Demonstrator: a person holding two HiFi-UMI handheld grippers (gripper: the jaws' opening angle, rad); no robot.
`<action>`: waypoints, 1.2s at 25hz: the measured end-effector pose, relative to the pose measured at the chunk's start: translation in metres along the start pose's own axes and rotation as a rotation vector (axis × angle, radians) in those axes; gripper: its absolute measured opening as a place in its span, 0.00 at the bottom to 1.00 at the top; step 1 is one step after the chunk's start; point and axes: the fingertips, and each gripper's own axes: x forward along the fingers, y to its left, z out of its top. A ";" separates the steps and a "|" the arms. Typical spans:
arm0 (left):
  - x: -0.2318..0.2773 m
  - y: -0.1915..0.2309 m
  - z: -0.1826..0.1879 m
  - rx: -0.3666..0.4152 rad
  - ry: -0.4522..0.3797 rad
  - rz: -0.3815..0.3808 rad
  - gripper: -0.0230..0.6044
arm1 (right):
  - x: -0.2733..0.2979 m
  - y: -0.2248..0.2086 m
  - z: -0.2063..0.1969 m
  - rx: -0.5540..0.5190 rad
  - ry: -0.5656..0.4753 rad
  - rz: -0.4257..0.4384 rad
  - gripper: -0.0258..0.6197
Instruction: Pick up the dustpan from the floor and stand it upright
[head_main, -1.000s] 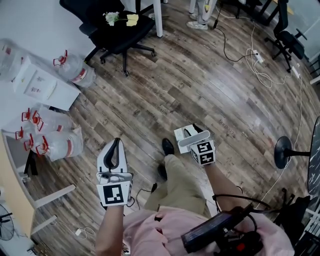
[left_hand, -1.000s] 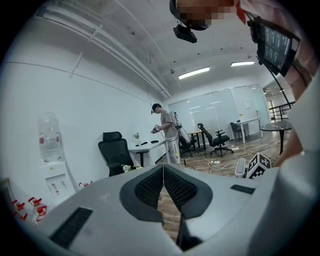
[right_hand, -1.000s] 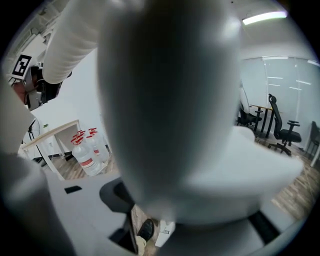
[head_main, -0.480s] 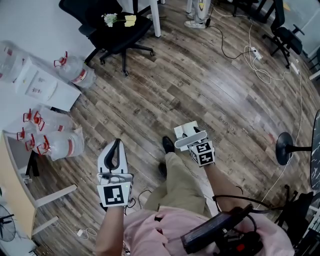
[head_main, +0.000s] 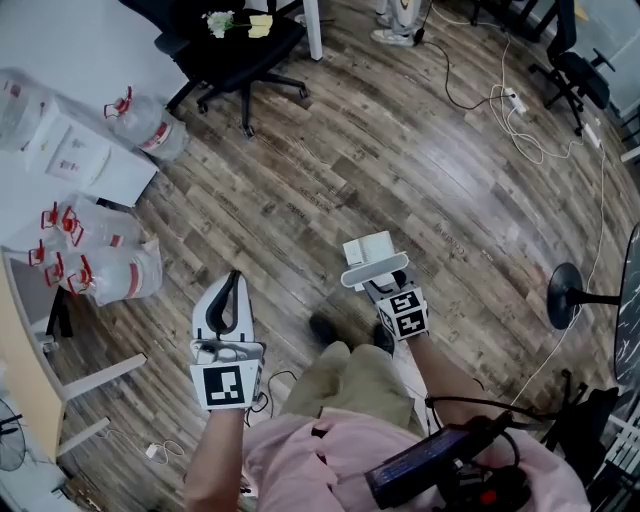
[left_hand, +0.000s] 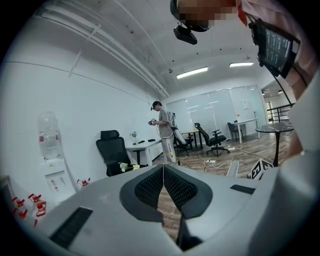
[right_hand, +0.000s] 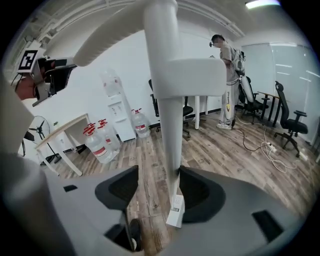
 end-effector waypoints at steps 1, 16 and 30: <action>0.000 -0.001 0.004 0.005 -0.004 0.003 0.06 | -0.003 0.002 -0.001 -0.004 0.006 0.013 0.44; -0.048 -0.066 0.062 -0.018 -0.067 0.188 0.06 | -0.088 0.047 -0.001 -0.168 -0.013 0.315 0.42; -0.104 -0.089 0.187 0.004 -0.272 0.387 0.06 | -0.279 0.144 0.246 -0.381 -0.694 0.557 0.06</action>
